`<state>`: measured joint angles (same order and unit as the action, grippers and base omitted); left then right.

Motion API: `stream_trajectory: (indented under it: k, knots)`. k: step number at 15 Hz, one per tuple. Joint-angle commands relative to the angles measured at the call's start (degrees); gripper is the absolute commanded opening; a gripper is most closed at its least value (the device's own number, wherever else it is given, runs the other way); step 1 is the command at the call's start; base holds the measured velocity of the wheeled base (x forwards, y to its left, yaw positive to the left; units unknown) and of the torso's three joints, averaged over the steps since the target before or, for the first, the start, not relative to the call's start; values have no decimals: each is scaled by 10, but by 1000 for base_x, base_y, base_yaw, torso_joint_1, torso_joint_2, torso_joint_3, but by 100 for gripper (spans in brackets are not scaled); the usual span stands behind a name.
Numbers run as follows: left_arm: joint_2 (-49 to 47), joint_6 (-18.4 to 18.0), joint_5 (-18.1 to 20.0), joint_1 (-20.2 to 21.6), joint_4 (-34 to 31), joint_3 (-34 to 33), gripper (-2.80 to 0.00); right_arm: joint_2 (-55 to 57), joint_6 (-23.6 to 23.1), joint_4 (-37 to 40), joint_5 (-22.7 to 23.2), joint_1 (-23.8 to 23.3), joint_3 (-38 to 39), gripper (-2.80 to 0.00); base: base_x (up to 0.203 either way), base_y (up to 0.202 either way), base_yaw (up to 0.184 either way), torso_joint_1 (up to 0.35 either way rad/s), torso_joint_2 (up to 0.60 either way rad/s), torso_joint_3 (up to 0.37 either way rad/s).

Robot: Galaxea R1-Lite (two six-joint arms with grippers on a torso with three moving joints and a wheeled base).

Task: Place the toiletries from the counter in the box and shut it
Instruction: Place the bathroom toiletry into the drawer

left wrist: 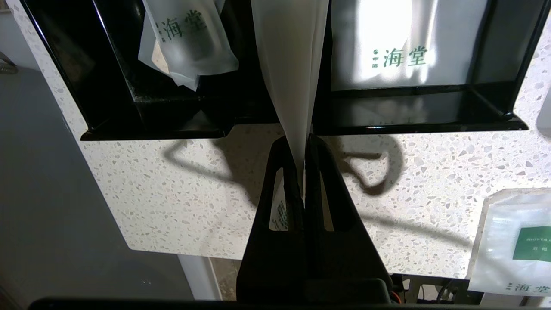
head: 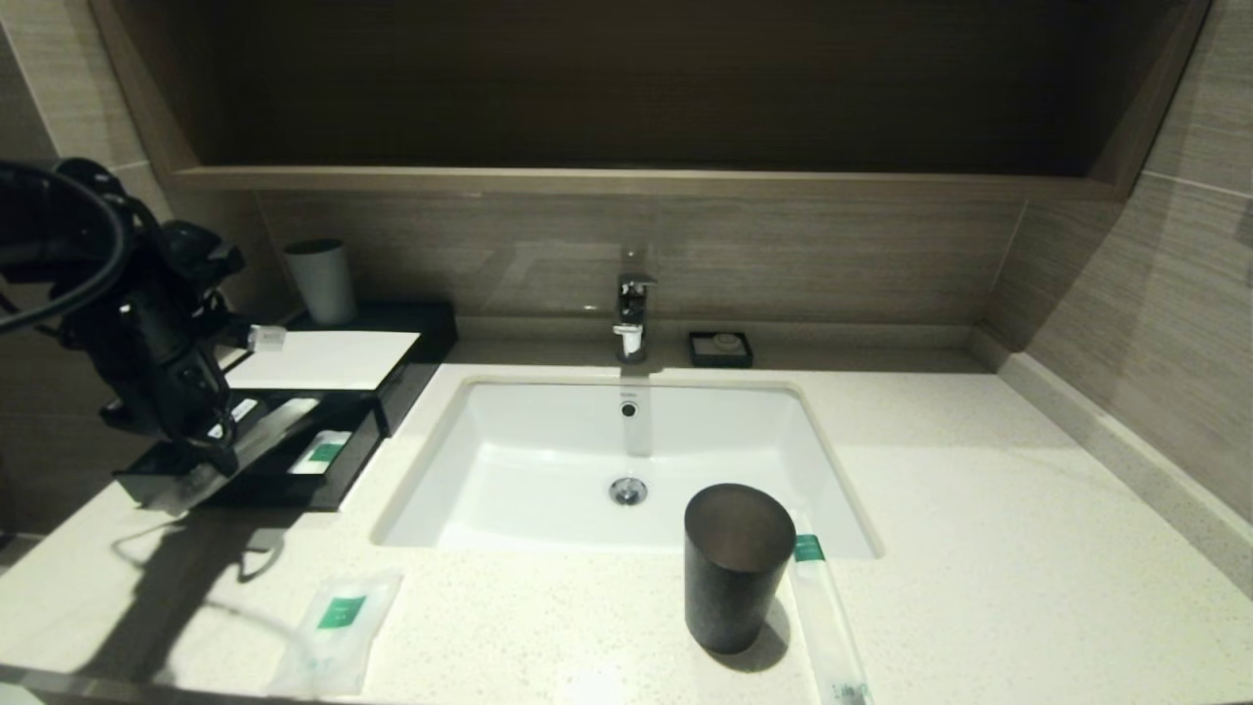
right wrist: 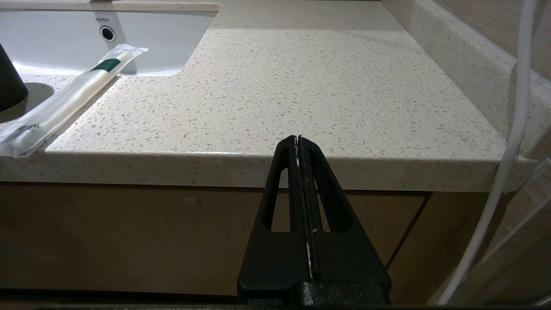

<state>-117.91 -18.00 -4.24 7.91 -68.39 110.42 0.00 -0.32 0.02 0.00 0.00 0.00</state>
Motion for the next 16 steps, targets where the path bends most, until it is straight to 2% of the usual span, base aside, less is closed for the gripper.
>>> stream_trajectory:
  k: [1,13,16]
  knots:
    - [-5,3,-1,0,7,0,-280,0,0,0,0,0,0,-280,0,0,0,0,0,0]
    - [-20,18,2,-13,35,0,-280,0,0,0,0,0,0,-280,0,0,0,0,0,0]
    - [-24,23,20,-17,38,0,-280,0,0,0,0,0,0,-280,0,0,0,0,0,0]
